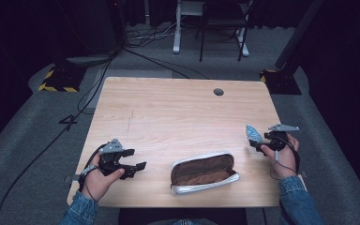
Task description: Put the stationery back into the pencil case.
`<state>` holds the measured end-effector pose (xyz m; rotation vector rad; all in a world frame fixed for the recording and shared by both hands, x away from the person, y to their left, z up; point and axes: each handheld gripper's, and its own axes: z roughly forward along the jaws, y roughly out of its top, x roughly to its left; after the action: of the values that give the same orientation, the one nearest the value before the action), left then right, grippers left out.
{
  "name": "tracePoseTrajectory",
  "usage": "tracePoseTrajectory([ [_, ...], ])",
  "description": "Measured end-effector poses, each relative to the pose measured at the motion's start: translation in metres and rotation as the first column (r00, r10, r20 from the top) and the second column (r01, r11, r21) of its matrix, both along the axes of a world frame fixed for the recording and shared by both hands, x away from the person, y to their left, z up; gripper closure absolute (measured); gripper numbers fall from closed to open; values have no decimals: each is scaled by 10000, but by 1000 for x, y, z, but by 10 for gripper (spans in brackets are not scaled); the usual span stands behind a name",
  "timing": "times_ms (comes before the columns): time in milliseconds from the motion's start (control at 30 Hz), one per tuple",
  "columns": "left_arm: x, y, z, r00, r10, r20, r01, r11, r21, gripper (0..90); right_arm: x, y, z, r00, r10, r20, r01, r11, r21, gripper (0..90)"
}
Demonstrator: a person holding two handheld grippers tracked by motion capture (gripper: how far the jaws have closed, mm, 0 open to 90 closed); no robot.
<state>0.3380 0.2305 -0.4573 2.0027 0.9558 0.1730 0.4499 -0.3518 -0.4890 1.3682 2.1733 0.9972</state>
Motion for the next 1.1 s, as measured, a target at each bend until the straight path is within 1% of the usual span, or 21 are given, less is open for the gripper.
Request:
tracePoseTrajectory([
  [33, 0, 4, -3, 9999, 150, 44, -151, 9997, 173, 228, 2, 0, 1, 10000, 15, 33, -15, 10000, 24, 170],
  [200, 1, 20, -15, 9973, 721, 136, -727, 9960, 525, 208, 6, 2, 4, 10000, -45, 35, 45, 9999, 107, 182],
  [233, 2, 24, -17, 9966, 812, 157, -821, 9942, 689, 204, 7, 3, 5, 10000, -69, 24, 69, 9999, 90, 182],
  [267, 2, 24, -17, 9966, 812, 157, -821, 9942, 689, 203, 8, 3, 6, 10000, -86, 19, 86, 9999, 89, 182],
  [300, 3, 28, -22, 9950, 996, 102, -1001, 9915, 826, 203, 9, 3, 6, 10000, -62, 45, 62, 10000, 42, 185],
  [367, 5, 32, -26, 9928, 1202, 1, -1195, 9871, 1063, 203, 10, 4, 8, 9999, -125, -33, 125, 9999, 27, 196],
  [467, 8, 34, -32, 9896, 1437, 6, -1423, 9796, 1419, 203, 13, 4, 11, 9998, -137, -173, 136, 9999, -82, 209],
  [500, 10, 35, -34, 9894, 1453, -18, -1433, 9778, 1530, 202, 14, 4, 12, 9996, -138, -241, 136, 9999, -103, 214],
  [567, 11, 36, -37, 9881, 1538, -35, -1512, 9753, 1610, 200, 16, 4, 14, 9993, -176, -331, 172, 9998, -123, 216],
  [633, 13, 36, -40, 9877, 1562, -63, -1532, 9753, 1592, 199, 18, 4, 15, 9994, -124, -336, 119, 9998, -163, 217],
  [667, 13, 37, -41, 9862, 1648, -122, -1603, 9721, 1709, 198, 19, 4, 15, 9994, -118, -333, 113, 9998, -143, 219],
  [700, 13, 37, -41, 9862, 1648, -122, -1603, 9721, 1709, 197, 19, 4, 15, 9994, -118, -333, 113, 9998, -143, 219],
  [733, 14, 38, -42, 9863, 1647, -88, -1603, 9697, 1843, 197, 20, 4, 16, 9994, -120, -330, 115, 9998, -146, 222],
  [767, 15, 38, -43, 9859, 1669, -116, -1618, 9688, 1876, 196, 21, 4, 16, 9991, -181, -378, 176, 9998, -114, 227],
  [800, 16, 39, -44, 9861, 1661, -47, -1623, 9685, 1891, 192, 22, 4, 16, 9989, -219, -402, 214, 9997, -126, 232],
  [867, 16, 39, -44, 9860, 1669, -25, -1631, 9666, 1978, 185, 25, 5, 18, 9978, -260, -609, 242, 9993, -298, 239],
  [900, 16, 39, -45, 9848, 1739, 26, -1711, 9659, 1945, 185, 26, 5, 19, 9973, -268, -687, 242, 9990, -387, 242],
  [967, 17, 39, -46, 9850, 1715, 199, -1721, 9656, 1951, 176, 28, 6, 21, 9956, -321, -880, 275, 9982, -533, 250],
  [1033, 17, 38, -47, 9857, 1661, 277, -1682, 9632, 2097, 161, 32, 8, 23, 9940, -330, -1043, 264, 9976, -639, 259],
  [1067, 17, 37, -47, 9848, 1712, 294, -1735, 9616, 2124, 157, 33, 8, 23, 9934, -361, -1085, 290, 9974, -662, 262],
  [1100, 17, 37, -47, 9859, 1649, 301, -1674, 9613, 2190, 152, 34, 10, 24, 9921, -398, -1192, 317, 9971, -695, 265],
])
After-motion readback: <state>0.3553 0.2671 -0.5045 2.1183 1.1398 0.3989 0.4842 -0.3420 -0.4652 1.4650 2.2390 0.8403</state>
